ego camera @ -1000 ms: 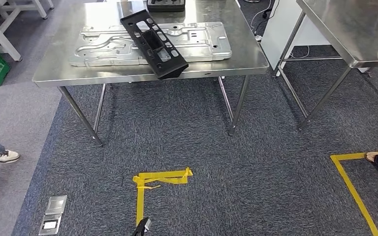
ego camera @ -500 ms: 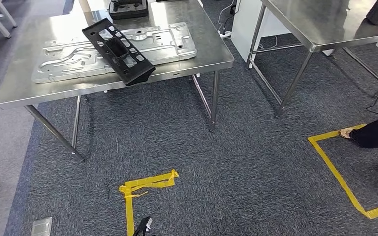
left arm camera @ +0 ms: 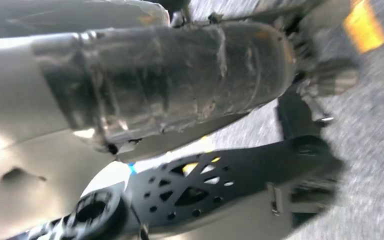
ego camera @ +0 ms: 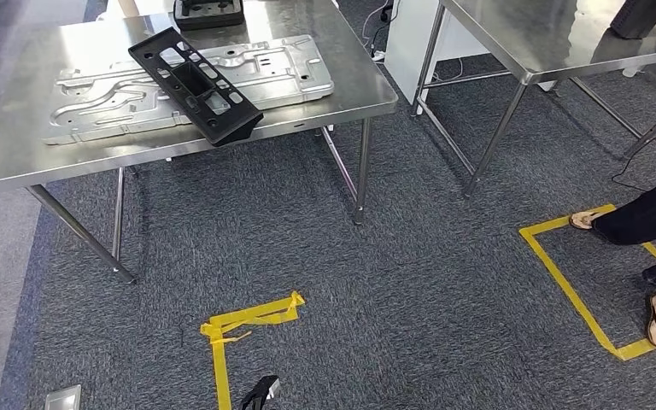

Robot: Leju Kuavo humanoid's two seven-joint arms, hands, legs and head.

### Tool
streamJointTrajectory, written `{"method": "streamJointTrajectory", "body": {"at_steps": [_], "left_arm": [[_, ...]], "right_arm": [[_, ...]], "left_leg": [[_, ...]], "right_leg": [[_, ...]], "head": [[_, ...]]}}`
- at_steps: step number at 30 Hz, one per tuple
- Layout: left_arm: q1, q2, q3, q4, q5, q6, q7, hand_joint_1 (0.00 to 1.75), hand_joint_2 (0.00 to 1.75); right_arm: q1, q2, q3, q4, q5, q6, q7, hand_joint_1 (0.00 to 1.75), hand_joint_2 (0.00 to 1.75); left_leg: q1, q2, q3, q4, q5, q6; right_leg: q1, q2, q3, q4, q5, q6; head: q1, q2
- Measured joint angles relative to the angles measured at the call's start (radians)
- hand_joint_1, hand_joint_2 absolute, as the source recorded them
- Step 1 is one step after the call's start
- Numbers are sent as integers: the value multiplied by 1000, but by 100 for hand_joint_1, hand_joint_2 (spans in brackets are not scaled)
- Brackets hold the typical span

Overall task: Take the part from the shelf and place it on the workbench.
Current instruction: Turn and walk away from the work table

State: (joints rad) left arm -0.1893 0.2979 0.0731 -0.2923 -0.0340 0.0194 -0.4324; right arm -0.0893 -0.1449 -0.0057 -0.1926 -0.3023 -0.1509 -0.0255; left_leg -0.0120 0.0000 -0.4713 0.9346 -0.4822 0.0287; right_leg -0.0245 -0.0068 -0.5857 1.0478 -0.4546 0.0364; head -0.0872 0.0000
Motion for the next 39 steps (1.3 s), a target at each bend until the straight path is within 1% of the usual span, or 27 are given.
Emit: {"method": "streamJointTrajectory", "body": {"at_steps": [1, 2, 5, 6, 8, 10, 11, 12, 13, 15, 16, 17, 19, 21, 22, 23, 25, 26, 27, 28, 30, 31, 32, 35, 36, 37, 39], "left_arm": [[-3, 1, -7, -3, -17, -2, 10, 0, 0], [-5, 3, -13, -6, -29, -5, 19, 0, 0], [-8, 6, -24, -8, -43, -15, 40, 0, 0], [-8, 7, -25, -8, -44, -17, 48, 0, 0], [-6, 8, -26, -6, -42, -21, 64, 0, 0], [-4, 8, -26, -1, -37, -26, 76, 0, 0], [-4, 8, -26, 1, -34, -28, 80, 0, 0], [-4, 8, -26, 3, -32, -30, 83, 0, 0], [-4, 8, -26, 5, -30, -30, 83, 0, 0], [-4, 8, -26, 10, -23, -31, 87, 0, 0], [-4, 9, -25, 13, -19, -31, 91, 0, 0], [-4, 9, -24, 16, -16, -32, 96, 0, 0], [-3, 9, -24, 24, -13, -31, 108, 0, 0], [-3, 8, -24, 31, -15, -31, 117, 0, 0], [-3, 7, -24, 33, -17, -31, 119, 0, 0], [-3, 7, -24, 35, -20, -31, 120, 0, 0], [-3, 7, -24, 38, -25, -32, 117, 0, 0], [-3, 7, -24, 39, -25, -33, 112, 0, 0], [-3, 7, -24, 40, -24, -33, 104, 0, 0], [-3, 8, -24, 40, -20, -32, 92, 0, 0], [-4, 9, -23, 38, -10, -28, 66, 0, 0], [-4, 9, -23, 36, -6, -26, 53, 0, 0], [-4, 10, -23, 33, -3, -24, 43, 0, 0], [-4, 10, -23, 26, -1, -19, 26, 0, 0], [-4, 10, -23, 25, 0, -18, 24, 0, 0], [-4, 10, -23, 23, 0, -17, 22, 0, 0], [-3, 10, -23, 21, 0, -16, 21, 0, 0]], "right_arm": [[-2, -3, 0, 0, 2, 3, 0, 0, 0], [-3, -5, 1, 0, 5, 5, -1, 0, 0], [-1, -10, 5, 0, 4, 7, -5, 0, 0], [-1, -14, 5, 0, 0, 7, -8, 0, 0], [-2, -23, 5, 0, -11, 7, -15, 0, 0], [0, -31, 5, 0, -20, 7, -18, 0, 0], [1, -35, 5, 0, -24, 7, -19, 0, 0], [2, -37, 5, 0, -26, 7, -19, 0, 0], [2, -39, 5, 0, -27, 6, -19, 0, 0], [2, -41, 5, 0, -32, 5, -23, 0, 0], [2, -42, 5, 0, -36, 3, -25, 0, 0], [2, -43, 5, 0, -40, 2, -29, 0, 0], [2, -45, 5, 0, -48, 1, -33, 0, 0], [1, -48, 5, 0, -53, 1, -34, 0, 0], [1, -50, 5, 0, -55, 0, -32, 0, 0], [1, -54, 5, 0, -56, -1, -28, 0, 0], [2, -58, 4, 0, -57, -3, -18, 0, 0], [4, -59, 4, 0, -58, -4, -13, 0, 0], [5, -60, 4, 0, -59, -4, -8, 0, 0], [6, -60, 4, 0, -60, -5, -4, 0, 0], [6, -63, 4, 0, -62, -6, -1, 0, 0], [4, -64, 4, 0, -63, -7, 0, 0, 0], [3, -64, 4, 0, -63, -7, 0, 0, 0], [2, -60, 5, 0, -63, -7, 0, 0, 0], [2, -60, 5, 0, -63, -7, 0, 0, 0], [2, -59, 5, 0, -63, -7, 0, 0, 0], [2, -59, 5, 0, -63, -7, 0, 0, 0]], "left_leg": [[-3, 1, -1, 3, -3, -5], [-5, 2, -3, 5, -6, -10], [-5, 3, -4, 9, -15, -25], [-4, 3, -11, 27, -29, -31], [-3, 0, -59, 131, -88, -40], [-2, 0, -133, 275, -149, -43], [-2, 0, -155, 314, -155, -43], [-2, -1, -158, 316, -141, -40], [-3, -1, -142, 276, -108, -34], [-10, -4, -79, 131, -29, -12], [-15, -4, -53, 69, -5, -1], [-19, -4, -39, 30, 8, 6], [-23, -5, -35, 8, 13, 11], [-18, -7, -32, -3, 24, 15], [-14, -8, -30, -8, 30, 17], [-10, -8, -30, -11, 33, 19], [-9, -8, -34, -10, 34, 20], [-8, -8, -35, -9, 34, 19], [-8, -9, -35, -7, 33, 18], [-7, -9, -35, -4, 31, 16], [-6, -9, -35, 4, 24, 7], [-8, -9, -36, 9, 19, 1], [-10, -9, -37, 13, 15, -4], [-12, -9, -35, 16, 9, -16], [-11, -9, -38, 27, -2, -21], [-11, -9, -48, 56, -23, -26], [-9, -8, -98, 172, -89, -34]], "right_leg": [[0, -4, 26, -51, 14, -6], [1, -6, 39, -79, 18, -12], [1, -3, 38, -85, 16, -31], [-1, -3, 38, -86, 17, -36], [-2, -4, 37, -88, 19, -44], [-1, -5, 36, -88, 19, -48], [1, -5, 36, -88, 18, -48], [2, -5, 37, -88, 18, -49], [5, -4, 39, -88, 18, -49], [9, -3, 42, -88, 17, -49], [11, -2, 42, -87, 17, -47], [12, -3, 40, -86, 16, -44], [11, -6, 38, -86, 17, -35], [10, -7, 32, -72, 7, -23], [10, -6, 19, -41, -13, -18], [9, -5, -5, 11, -43, -13], [5, -4, -71, 150, -106, -3], [2, -4, -94, 198, -120, 1], [0, -4, -101, 211, -115, 3], [-2, -4, -87, 181, -91, 5], [-7, -7, -18, 41, -26, 8], [-8, -7, 12, -20, -5, 5], [-9, -7, 32, -60, 5, -1], [-9, -3, 38, -72, 3, -23], [-9, -3, 38, -73, 4, -29], [-11, -4, 39, -73, 4, -35], [-11, -4, 38, -74, 5, -42]], "head": [[0, 0], [-1, 0], [-4, 0], [-5, 0], [-7, 0], [-8, 0], [-9, 0], [-9, 0], [-10, 0], [-10, 0], [-10, 0], [-10, 0], [-10, 0], [-9, 0], [-8, 0], [-6, 0], [-3, 0], [-3, 0], [-2, 0], [-2, 0], [-1, 0], [0, 0], [-1, 0], [-3, 0], [-4, 0], [-4, 0], [-6, 0]]}}
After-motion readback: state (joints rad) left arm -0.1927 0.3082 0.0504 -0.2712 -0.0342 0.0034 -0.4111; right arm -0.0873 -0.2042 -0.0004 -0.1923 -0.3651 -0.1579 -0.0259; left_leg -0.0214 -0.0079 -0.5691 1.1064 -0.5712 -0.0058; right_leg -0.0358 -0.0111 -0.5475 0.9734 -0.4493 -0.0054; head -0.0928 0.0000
